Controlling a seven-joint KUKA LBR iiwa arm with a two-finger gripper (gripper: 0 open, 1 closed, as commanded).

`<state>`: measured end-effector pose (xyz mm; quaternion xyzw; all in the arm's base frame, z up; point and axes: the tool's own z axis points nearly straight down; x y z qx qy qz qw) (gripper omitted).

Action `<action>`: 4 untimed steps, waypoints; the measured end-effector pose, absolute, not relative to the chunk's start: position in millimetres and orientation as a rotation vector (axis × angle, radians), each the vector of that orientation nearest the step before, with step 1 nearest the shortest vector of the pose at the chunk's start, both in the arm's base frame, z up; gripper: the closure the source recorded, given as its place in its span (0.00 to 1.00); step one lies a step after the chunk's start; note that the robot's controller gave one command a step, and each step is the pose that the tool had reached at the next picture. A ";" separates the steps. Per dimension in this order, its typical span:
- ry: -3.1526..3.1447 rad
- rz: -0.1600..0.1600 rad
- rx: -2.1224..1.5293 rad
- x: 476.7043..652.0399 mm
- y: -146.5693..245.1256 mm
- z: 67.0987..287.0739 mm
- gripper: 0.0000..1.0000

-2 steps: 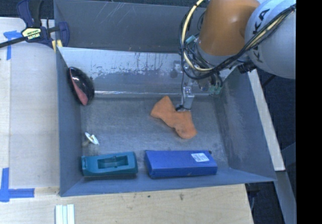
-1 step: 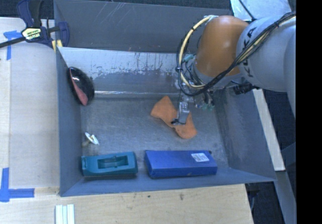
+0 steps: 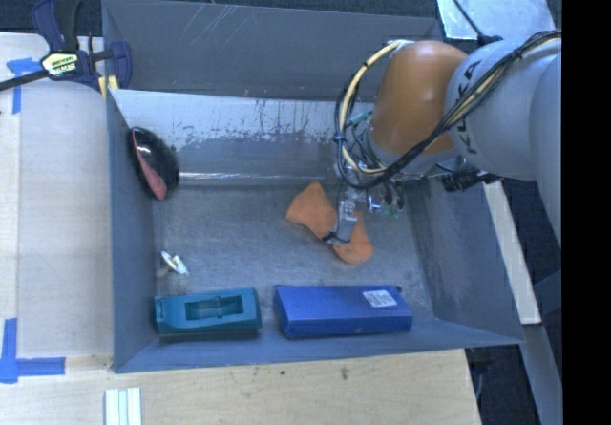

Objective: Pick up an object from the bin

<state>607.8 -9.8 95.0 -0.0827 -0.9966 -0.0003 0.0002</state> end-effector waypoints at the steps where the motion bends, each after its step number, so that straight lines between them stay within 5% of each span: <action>1: -3.131 -0.001 -0.267 595.0 0.0 100.3 0.00; 2: -3.102 -0.001 -0.522 588.1 0.6 80.3 0.00; 3: -3.102 0.000 -0.521 582.0 -4.6 71.1 1.00; 4: -3.102 0.001 -0.521 582.0 -4.6 71.1 1.00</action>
Offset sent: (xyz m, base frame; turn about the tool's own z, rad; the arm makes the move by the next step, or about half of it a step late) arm -0.0246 0.0122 -0.0250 0.2375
